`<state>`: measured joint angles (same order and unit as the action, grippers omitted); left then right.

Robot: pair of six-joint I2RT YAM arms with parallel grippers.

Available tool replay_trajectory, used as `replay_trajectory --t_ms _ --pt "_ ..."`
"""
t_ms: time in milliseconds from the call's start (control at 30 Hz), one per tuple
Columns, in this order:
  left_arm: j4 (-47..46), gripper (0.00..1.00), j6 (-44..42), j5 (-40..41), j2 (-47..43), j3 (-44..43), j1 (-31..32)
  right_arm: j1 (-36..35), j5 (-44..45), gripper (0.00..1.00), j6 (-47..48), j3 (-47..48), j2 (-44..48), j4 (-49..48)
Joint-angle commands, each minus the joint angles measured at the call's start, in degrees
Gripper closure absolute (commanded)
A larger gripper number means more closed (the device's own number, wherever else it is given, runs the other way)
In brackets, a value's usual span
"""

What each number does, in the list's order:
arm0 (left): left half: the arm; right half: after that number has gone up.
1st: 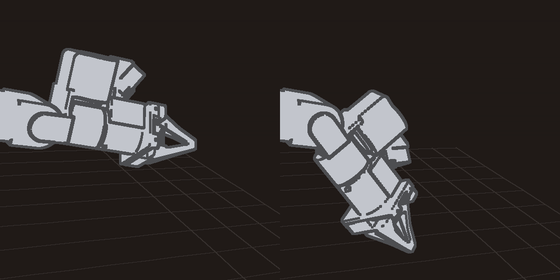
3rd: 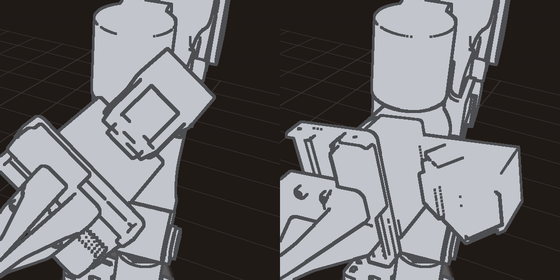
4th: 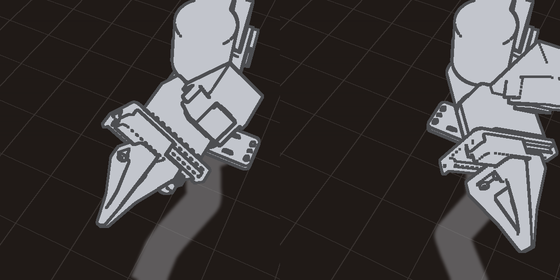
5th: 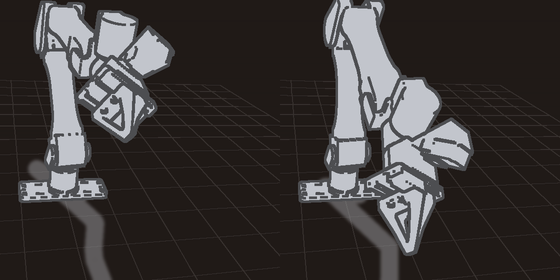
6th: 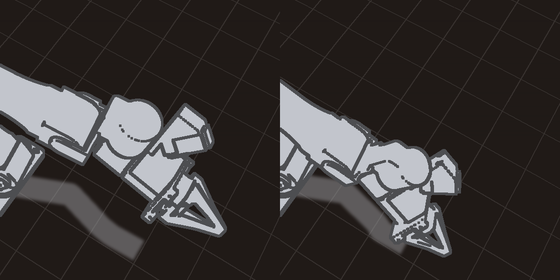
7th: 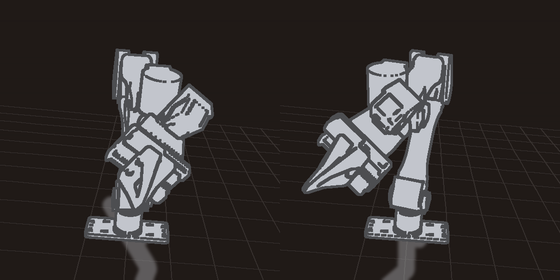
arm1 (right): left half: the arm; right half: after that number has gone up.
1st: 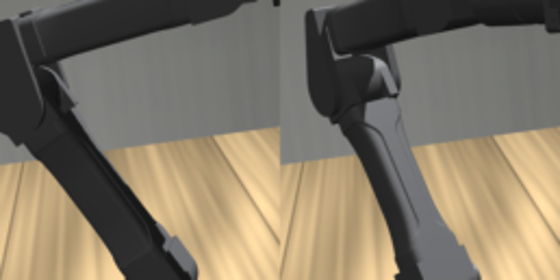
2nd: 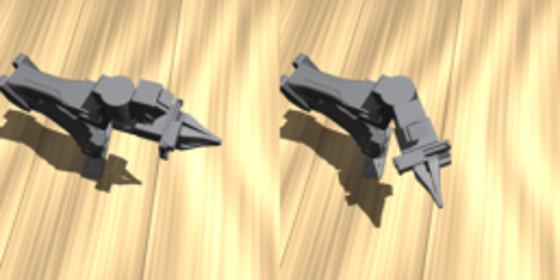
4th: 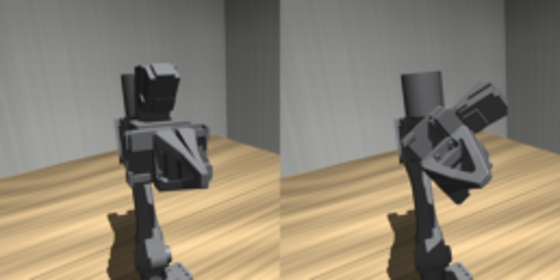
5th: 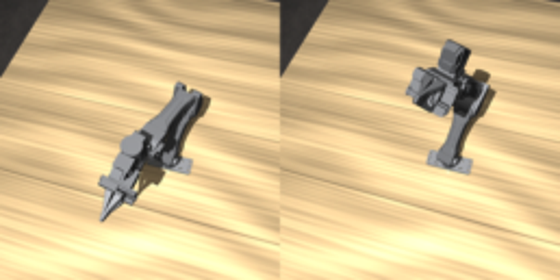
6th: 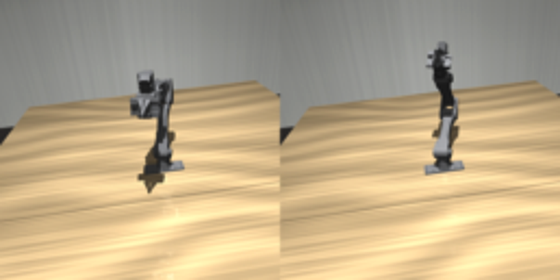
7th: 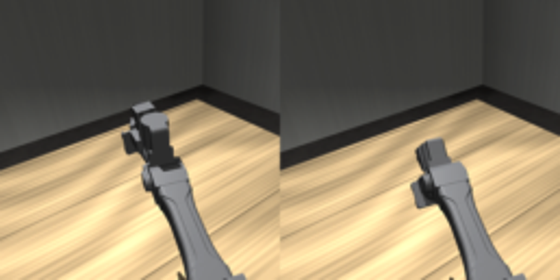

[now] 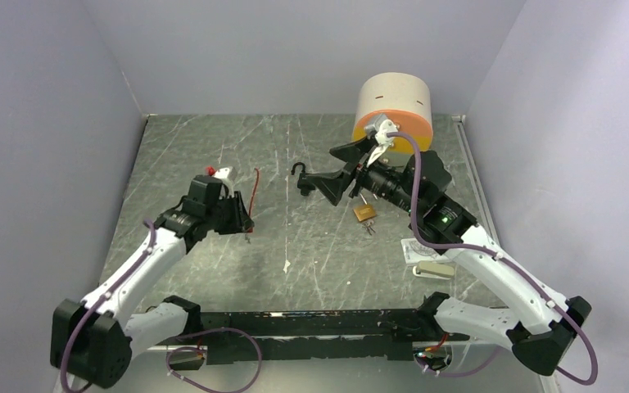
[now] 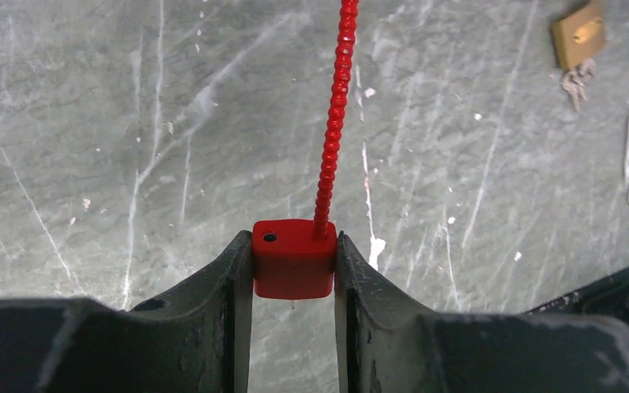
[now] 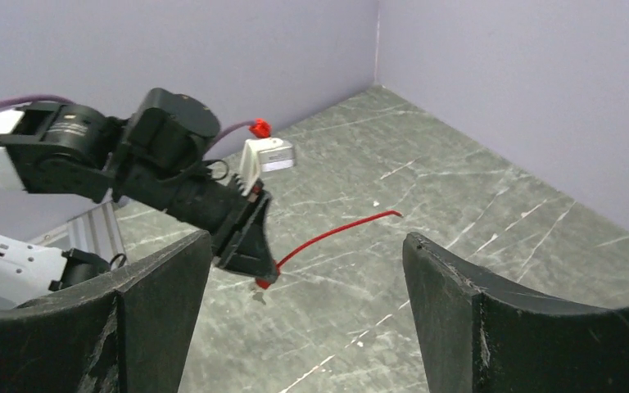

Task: Unlock with the key

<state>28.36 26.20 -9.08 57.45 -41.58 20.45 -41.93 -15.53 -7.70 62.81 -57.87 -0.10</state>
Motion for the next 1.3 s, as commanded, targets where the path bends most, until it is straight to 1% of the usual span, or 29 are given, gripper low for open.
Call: replay_trajectory --t_ms 0,100,233,300,433,500,600,733,833,933,967,1000,1033,1133,1267 --pt "-1.61 0.97 2.88 4.84 7.54 -5.42 -0.14 -0.01 1.22 0.12 -4.49 -0.96 -0.58 -3.00" --pt "-1.94 0.98 3.59 5.56 14.24 -8.82 -0.19 -0.01 1.89 0.12 -5.88 -1.84 -0.17 -2.72" --pt "-6.16 0.96 4.44 6.43 21.78 -12.49 -0.15 -0.03 3.14 0.13 -8.72 -3.51 0.35 -2.48" --pt "-6.79 0.96 4.35 7.42 25.80 -14.90 -0.17 -0.04 3.80 0.13 -10.40 -4.25 0.61 -2.20" --pt "-4.03 0.82 5.00 11.06 34.31 -20.29 -0.14 0.00 5.28 0.14 -13.07 -5.44 1.11 -0.44" --pt "-3.69 0.75 4.49 10.99 37.99 -22.14 -0.15 0.00 6.35 0.15 -13.95 -5.59 1.34 1.36" --pt "-3.52 0.68 3.74 9.95 41.11 -24.24 -0.14 -0.04 8.46 0.15 -14.79 -5.51 2.06 4.66" --pt "-3.75 0.53 3.17 9.61 43.03 -25.44 -0.14 0.00 12.49 0.16 -16.11 -5.52 3.35 7.35" --pt "-3.68 0.40 2.62 8.73 42.91 -25.76 -0.14 0.01 14.97 0.16 -17.29 -5.13 4.33 9.47" --pt "-2.41 0.26 1.44 8.86 41.73 -27.06 -0.23 -0.01 18.03 0.13 -18.82 -4.45 5.13 12.53" --pt "-1.75 0.15 0.93 8.86 40.90 -27.61 -0.28 0.01 19.25 0.08 -19.29 -4.11 5.46 13.97" --pt "-1.01 0.08 0.48 8.82 39.75 -28.04 -0.24 0.01 20.64 0.03 -20.03 -3.65 5.83 15.63" --pt "0.00 0.06 0.25 8.90 38.39 -28.80 -0.31 -0.02 22.24 0.02 -20.87 -3.04 6.24 17.38" --pt "3.52 0.06 0.66 8.99 31.27 -29.62 -0.32 -0.02 29.22 0.01 -24.01 -1.54 8.03 25.05" --pt "7.96 0.06 1.20 8.99 15.35 -28.99 -0.32 0.02 39.95 0.01 -31.26 2.01 9.57 39.70"
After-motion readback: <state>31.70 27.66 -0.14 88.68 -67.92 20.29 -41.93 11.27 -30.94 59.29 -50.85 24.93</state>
